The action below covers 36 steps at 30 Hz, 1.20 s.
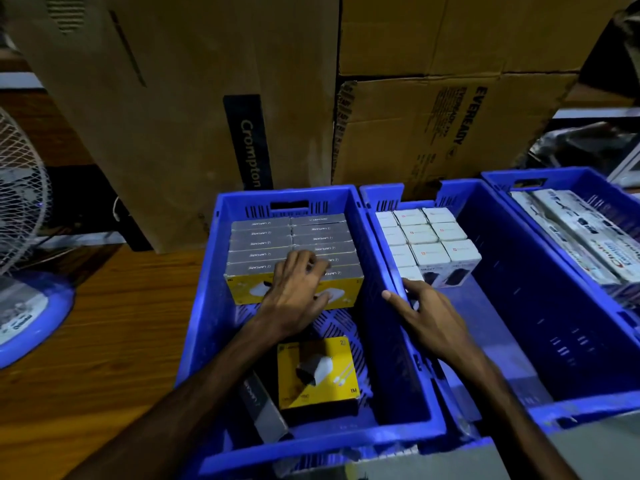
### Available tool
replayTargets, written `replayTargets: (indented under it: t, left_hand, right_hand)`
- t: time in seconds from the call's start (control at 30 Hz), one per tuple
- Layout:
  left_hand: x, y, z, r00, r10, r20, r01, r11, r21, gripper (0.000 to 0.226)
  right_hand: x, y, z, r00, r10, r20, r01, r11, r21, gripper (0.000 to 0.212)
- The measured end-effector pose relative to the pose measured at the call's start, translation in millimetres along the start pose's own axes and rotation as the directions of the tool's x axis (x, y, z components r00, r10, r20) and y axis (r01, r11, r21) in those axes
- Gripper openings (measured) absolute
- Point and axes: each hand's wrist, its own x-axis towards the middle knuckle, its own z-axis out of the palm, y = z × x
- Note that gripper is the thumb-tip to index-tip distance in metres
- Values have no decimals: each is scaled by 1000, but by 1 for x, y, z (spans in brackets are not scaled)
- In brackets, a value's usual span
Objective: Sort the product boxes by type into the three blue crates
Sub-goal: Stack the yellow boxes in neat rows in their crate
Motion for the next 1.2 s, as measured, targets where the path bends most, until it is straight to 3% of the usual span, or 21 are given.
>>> replayTargets:
  t: [0.07,0.13,0.2,0.27,0.33,0.4,0.57,0.7,0.77,0.87,1.0,1.07,1.13,1.2]
  left_hand:
    - [-15,0,-9,997,50,63,-46,996,-75,43]
    - [-32,-2,-12,949,60,310,-20,991,-130,54]
    - [-44,-4,-8,800,11,600,-10,1000,-6,72]
    - [-48,-2,1,644,-96,759,-16,990,138,98]
    - [-46,2,8,549,-168,819,10,981,195,123]
    - [-41,5,13,517,-188,835,10,977,214,131]
    - [-32,6,24,494,-186,850,43,981,190,123]
    - [-37,8,19,482,-189,855,139,981,139,112]
    - [-39,3,14,519,-128,845,169,985,46,94]
    - [-40,-1,1,662,-26,749,176,977,-121,60]
    - [-49,-1,-27,864,-47,501,191,952,-240,53]
    - [-58,-2,-43,904,-63,424,234,901,-366,55]
    - [-66,-4,-56,931,-96,352,273,823,-498,56]
    - [-73,-5,-67,958,-102,268,245,778,-579,53]
  right_hand:
    - [-2,2,0,1000,-4,1,4,1000,-5,60]
    - [-5,5,1,1000,-6,0,6,1000,-10,61]
    - [-8,8,2,1000,-13,9,13,1000,8,60]
    - [-13,8,3,1000,-22,7,22,999,30,56]
    - [-17,7,3,1000,-29,-7,29,999,29,52]
    - [-21,6,2,1000,-27,-2,27,1000,6,52]
    - [-25,9,-1,1000,-22,-3,22,1000,19,63]
    - [-28,7,-1,999,-25,-21,25,999,40,43]
    - [-28,6,-2,999,-29,-37,30,999,20,42]
    - [-29,6,-4,995,-50,-85,48,998,-31,50]
    - [-31,-10,-7,957,-214,-197,195,975,-111,55]
    - [-32,-22,-11,953,-288,-97,277,955,-108,66]
    - [-33,-39,-13,945,-310,100,314,949,-21,79]
    - [-32,-54,-13,915,-349,201,358,934,-6,85]
